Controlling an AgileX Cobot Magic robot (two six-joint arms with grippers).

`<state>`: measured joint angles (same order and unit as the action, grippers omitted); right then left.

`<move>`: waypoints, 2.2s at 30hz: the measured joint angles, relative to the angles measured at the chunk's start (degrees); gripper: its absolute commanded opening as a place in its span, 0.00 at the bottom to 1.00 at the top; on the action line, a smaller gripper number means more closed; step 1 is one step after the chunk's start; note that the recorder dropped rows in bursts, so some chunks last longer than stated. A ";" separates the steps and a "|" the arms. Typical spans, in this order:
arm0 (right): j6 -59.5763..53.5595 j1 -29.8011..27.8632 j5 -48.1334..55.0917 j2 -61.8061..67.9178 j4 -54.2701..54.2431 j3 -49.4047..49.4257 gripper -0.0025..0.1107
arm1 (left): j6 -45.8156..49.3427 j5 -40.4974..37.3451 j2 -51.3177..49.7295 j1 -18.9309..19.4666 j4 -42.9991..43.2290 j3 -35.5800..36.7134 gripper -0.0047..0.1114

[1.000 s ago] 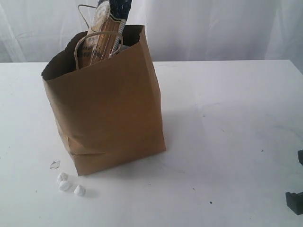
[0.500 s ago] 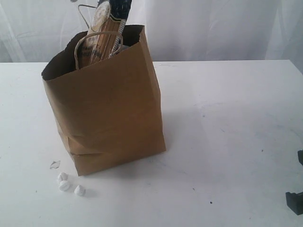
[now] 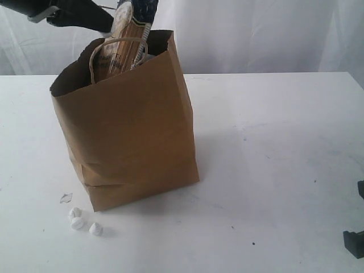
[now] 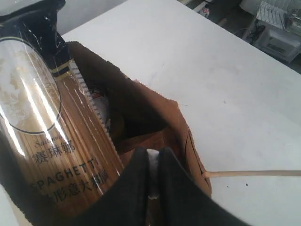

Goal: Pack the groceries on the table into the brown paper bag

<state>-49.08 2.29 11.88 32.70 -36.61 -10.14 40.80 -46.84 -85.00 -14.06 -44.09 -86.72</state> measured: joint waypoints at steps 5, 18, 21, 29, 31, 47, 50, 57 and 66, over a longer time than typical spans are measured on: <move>0.00 0.00 0.00 0.00 0.00 0.00 0.02 | 0.18 -0.12 -0.86 0.00 0.00 0.00 0.04; 0.00 0.00 0.00 0.00 0.00 0.00 0.02 | 1.11 -0.24 -1.08 0.00 0.00 0.00 0.29; 0.00 0.00 0.00 0.00 0.00 0.00 0.02 | 1.25 -0.24 -1.08 0.00 0.26 0.00 0.47; 0.00 0.00 0.00 0.00 0.00 0.00 0.02 | 1.25 -0.34 -1.08 0.00 1.19 0.00 0.63; 0.00 0.00 0.00 0.00 0.00 0.00 0.02 | 1.25 -0.44 -1.08 0.00 1.99 -0.04 0.63; 0.00 0.00 0.00 0.00 0.00 0.00 0.02 | -14.23 -3.89 10.70 4.02 30.83 -5.74 0.04; 0.00 0.00 0.00 0.00 0.00 0.00 0.02 | -14.56 -9.34 11.10 4.02 31.47 -5.74 0.04; 0.00 0.00 0.00 0.00 0.00 0.00 0.02 | -14.78 -18.02 11.19 4.02 31.60 -2.77 0.04; 0.00 0.00 0.00 0.00 0.00 0.00 0.02 | -14.78 -17.71 11.19 4.02 31.02 12.45 0.04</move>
<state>-49.08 2.29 11.88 32.70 -36.61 -10.14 26.02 -64.55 -73.81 -10.04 -13.06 -74.27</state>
